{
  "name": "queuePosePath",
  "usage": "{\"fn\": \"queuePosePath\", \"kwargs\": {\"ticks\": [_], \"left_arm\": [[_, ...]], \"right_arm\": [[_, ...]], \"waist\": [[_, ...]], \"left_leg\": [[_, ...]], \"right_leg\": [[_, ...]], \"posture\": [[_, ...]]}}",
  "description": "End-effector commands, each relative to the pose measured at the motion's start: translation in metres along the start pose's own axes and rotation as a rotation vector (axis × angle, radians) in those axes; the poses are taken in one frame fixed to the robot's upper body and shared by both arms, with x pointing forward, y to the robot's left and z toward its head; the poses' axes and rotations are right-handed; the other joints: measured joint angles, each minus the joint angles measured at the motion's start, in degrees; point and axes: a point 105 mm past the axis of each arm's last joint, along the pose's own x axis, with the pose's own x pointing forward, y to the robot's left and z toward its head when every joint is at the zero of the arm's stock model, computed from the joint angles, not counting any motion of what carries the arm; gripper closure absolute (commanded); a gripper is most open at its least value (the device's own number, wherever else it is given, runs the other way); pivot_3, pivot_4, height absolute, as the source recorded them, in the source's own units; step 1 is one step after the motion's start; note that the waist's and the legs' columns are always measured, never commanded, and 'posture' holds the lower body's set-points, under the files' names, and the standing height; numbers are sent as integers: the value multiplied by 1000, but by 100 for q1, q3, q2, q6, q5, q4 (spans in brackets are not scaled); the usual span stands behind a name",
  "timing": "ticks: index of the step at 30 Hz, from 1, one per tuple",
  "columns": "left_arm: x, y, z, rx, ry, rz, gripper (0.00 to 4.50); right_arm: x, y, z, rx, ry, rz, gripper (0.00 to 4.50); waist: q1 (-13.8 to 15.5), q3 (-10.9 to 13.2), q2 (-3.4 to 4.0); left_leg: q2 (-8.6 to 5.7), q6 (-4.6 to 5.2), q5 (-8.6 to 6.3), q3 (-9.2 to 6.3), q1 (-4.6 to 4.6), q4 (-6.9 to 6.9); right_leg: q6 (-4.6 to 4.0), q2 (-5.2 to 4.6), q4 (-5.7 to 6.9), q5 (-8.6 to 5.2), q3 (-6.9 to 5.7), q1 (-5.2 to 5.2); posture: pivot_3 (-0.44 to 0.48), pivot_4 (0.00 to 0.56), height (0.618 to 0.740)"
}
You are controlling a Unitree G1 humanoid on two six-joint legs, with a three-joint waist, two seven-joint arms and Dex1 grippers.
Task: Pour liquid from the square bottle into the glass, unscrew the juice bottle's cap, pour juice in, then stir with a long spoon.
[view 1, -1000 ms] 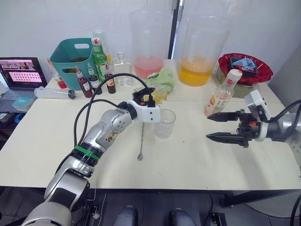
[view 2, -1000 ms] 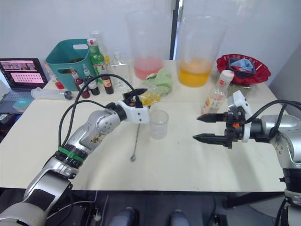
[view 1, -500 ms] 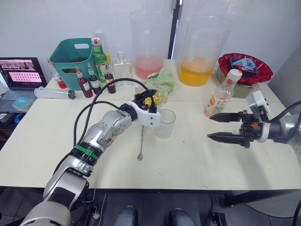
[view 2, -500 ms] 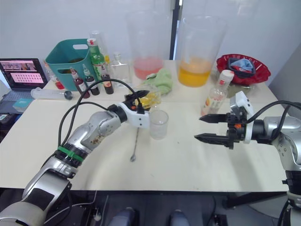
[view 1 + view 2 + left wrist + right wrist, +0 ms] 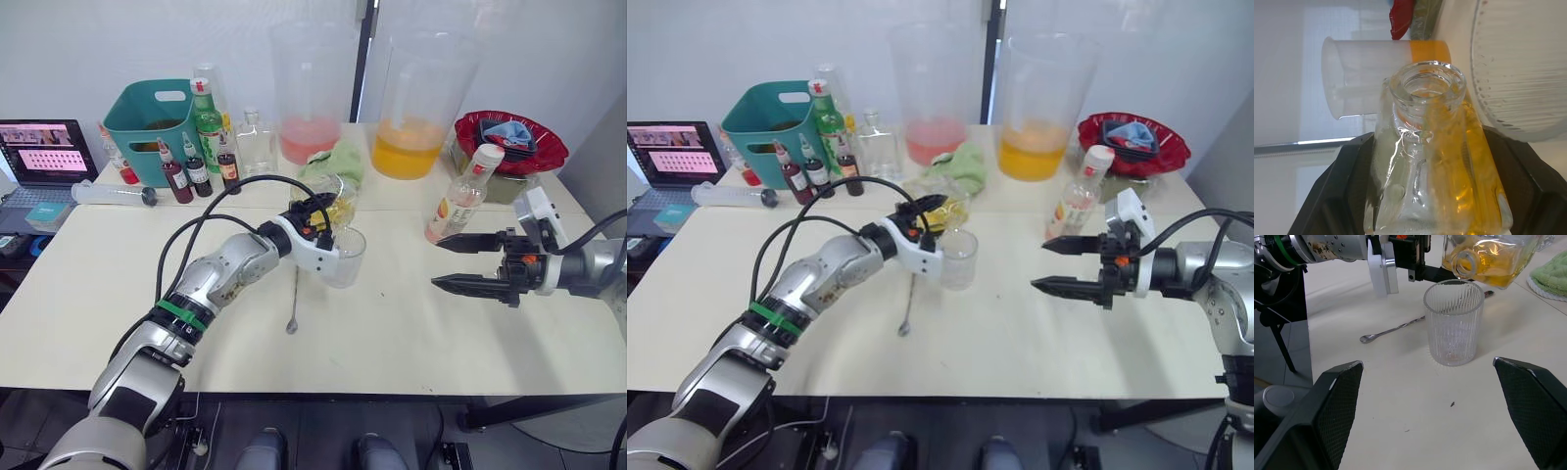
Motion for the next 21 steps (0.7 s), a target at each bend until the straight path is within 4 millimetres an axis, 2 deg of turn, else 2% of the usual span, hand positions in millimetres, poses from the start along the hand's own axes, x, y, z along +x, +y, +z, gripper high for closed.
{"fn": "queuePosePath", "kwargs": {"ticks": [1, 12, 21], "left_arm": [[3, 40, 0, 56, -13, 135, 1733], [2, 36, -1, 223, -17, 121, 1733], [1, 35, -1, 252, -17, 116, 1733]], "right_arm": [[-6, 2, 13, -42, -18, -13, 0], [-2, -2, 11, -24, -19, -27, 0], [-2, -2, 10, -22, -16, -27, 0]], "waist": [[0, 0, 0], [0, 0, 0], [1, 0, 0]], "left_leg": [[0, 0, 0, 0, 0, 0], [-1, 0, 0, 0, 0, 0], [0, 0, 0, 0, 0, 0]], "right_leg": [[0, 0, 1, 0, 0, 0], [0, 0, 1, 0, 0, 0], [0, 0, 3, 0, 0, 0]], "posture": [[0, 150, 740], [0, 150, 740], [0, 150, 740]]}}
